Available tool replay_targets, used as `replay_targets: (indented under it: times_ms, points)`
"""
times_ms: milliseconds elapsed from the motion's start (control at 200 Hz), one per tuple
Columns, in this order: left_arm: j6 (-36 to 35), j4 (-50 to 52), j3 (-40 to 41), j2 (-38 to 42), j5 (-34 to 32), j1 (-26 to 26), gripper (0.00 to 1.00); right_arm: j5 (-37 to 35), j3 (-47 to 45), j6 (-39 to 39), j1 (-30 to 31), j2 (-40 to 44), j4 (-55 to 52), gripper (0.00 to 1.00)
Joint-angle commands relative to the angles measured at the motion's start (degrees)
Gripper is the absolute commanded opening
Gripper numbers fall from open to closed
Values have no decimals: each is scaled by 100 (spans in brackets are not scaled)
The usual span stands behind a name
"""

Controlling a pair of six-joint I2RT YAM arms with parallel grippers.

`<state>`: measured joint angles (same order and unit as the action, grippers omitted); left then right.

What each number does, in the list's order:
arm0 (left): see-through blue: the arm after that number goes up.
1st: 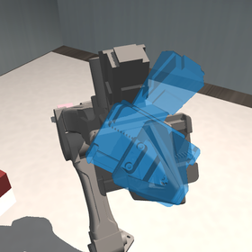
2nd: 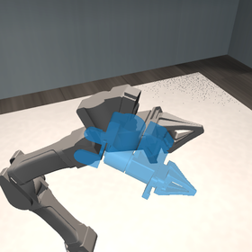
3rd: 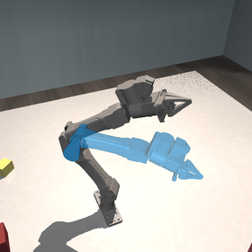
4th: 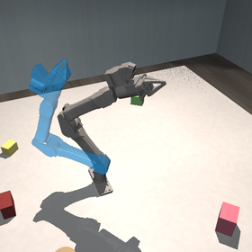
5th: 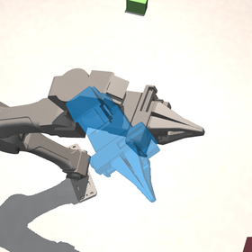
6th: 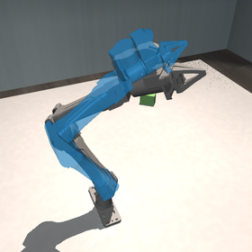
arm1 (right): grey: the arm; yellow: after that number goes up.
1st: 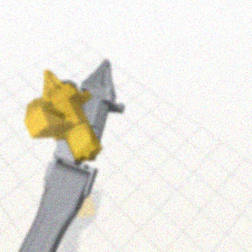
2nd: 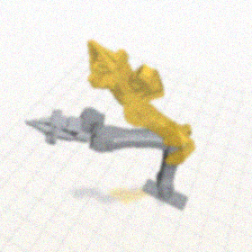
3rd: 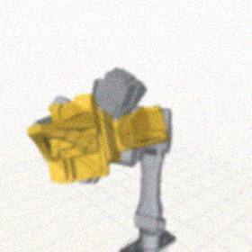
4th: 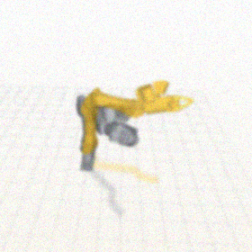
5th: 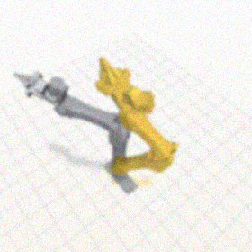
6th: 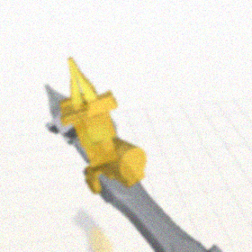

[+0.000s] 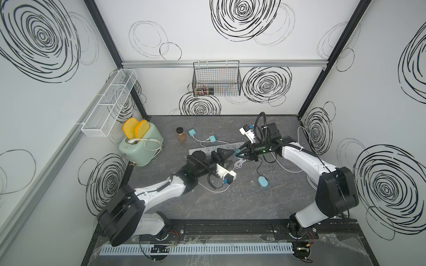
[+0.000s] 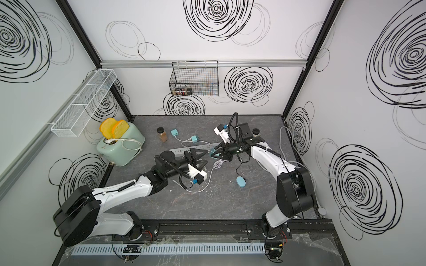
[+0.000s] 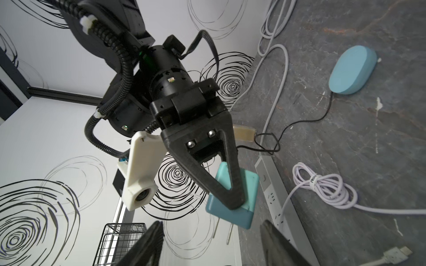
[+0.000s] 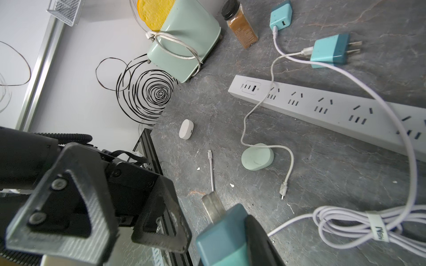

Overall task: Charge the bluetooth headset
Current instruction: Pick up the plug from the center of the board.

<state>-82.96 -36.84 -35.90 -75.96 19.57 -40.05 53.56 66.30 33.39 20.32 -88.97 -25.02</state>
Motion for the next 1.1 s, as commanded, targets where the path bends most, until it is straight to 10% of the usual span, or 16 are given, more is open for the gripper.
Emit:
replay_targets:
  times_ms: [0,1096]
  points:
    - [-924,173,-128,-40,-79,49,71,169,-146,309,49,316,58,11]
    - [-1687,37,-538,-647,-736,-241,60,85,-201,480,402,493,-29,11]
